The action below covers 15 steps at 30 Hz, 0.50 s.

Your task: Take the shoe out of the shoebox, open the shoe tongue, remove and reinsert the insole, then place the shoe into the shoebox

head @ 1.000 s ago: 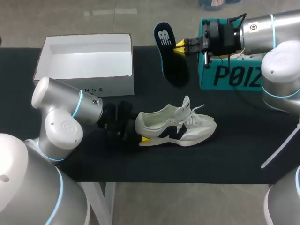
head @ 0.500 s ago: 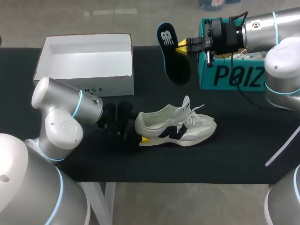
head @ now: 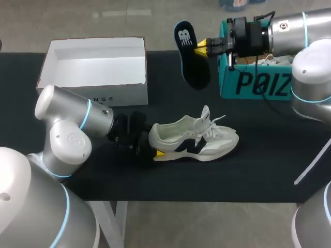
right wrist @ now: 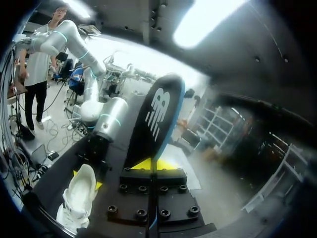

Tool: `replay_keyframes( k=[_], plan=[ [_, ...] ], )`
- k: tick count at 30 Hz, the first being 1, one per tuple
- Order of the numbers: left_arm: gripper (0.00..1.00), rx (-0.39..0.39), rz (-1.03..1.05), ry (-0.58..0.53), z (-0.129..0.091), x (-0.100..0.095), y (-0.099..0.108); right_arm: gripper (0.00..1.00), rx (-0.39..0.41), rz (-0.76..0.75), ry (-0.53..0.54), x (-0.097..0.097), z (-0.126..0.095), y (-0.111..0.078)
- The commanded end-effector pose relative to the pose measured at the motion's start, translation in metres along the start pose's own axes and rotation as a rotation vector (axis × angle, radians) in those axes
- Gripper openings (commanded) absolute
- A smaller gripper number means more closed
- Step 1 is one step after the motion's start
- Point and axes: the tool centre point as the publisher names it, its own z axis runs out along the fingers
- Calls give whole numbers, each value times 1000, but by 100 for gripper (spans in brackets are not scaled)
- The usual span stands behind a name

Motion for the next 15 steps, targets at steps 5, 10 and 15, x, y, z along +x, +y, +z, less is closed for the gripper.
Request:
replay_keyframes(
  k=[5,10,15],
  plan=[
    [0,-2,0,-1,1,1,1,0,25,136,-97,21,3,28],
    [0,-2,0,-1,1,1,1,0,37,258,-144,24,-10,48],
    [0,-2,0,-1,1,1,1,0,-9,455,-240,26,-23,76]
  ],
)
